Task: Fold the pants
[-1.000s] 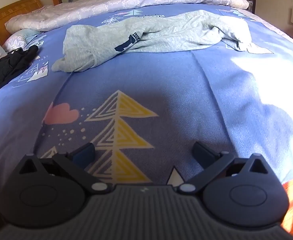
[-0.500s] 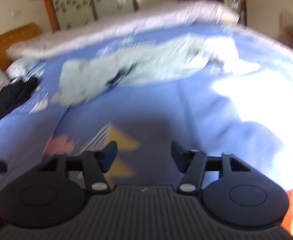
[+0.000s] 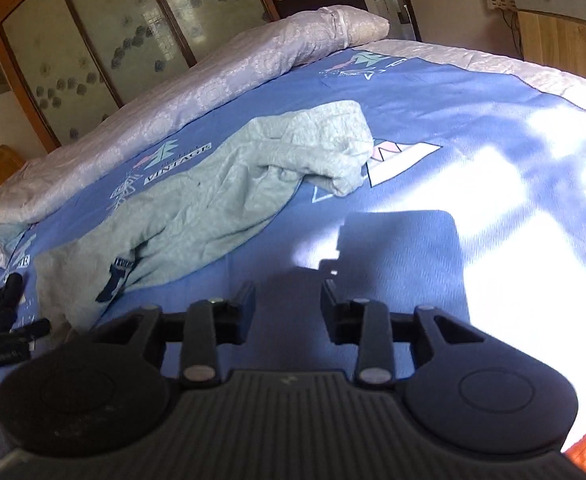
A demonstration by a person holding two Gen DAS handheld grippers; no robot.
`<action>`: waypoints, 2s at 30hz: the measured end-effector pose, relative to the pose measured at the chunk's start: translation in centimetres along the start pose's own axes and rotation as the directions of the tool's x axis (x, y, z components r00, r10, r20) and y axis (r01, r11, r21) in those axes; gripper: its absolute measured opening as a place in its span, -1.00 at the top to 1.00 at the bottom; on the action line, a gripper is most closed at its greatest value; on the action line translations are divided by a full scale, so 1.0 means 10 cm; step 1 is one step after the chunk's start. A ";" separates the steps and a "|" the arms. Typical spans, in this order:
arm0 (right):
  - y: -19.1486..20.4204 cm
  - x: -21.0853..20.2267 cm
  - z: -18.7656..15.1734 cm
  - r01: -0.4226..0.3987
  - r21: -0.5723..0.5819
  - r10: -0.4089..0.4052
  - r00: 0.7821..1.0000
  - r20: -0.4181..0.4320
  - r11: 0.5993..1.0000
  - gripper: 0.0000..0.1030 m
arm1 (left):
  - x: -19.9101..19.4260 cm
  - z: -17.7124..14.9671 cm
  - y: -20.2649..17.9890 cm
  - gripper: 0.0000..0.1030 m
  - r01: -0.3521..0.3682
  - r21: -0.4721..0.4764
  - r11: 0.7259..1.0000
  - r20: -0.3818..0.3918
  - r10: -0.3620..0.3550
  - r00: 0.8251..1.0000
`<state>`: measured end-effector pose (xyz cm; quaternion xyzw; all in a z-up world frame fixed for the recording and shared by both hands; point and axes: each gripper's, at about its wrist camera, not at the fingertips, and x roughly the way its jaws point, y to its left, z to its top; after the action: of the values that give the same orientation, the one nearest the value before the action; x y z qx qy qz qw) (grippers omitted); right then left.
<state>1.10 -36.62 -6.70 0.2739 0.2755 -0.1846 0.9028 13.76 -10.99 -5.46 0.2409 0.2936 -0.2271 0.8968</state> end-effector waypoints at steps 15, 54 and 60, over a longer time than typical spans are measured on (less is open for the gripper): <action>-0.13 1.04 0.75 0.016 -0.188 -0.027 0.998 -0.060 0.982 0.82 | -1.20 -0.02 1.28 0.78 0.121 -0.333 0.935 0.155 -0.072 0.985; 0.11 0.78 0.51 -0.208 0.180 0.245 0.945 -0.215 0.961 -0.01 | -3.09 -1.02 2.29 0.78 -0.077 -0.615 0.785 0.116 0.187 0.976; 0.41 0.72 0.44 -0.217 0.044 0.221 0.948 -0.227 0.975 0.05 | -3.15 -1.01 2.24 0.77 -0.085 -0.595 0.799 0.125 0.197 0.972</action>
<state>10.42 -37.35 -6.37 0.3306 0.3447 -0.0526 0.8770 -1.00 20.54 14.10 -0.0475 0.2479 -0.0788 0.9644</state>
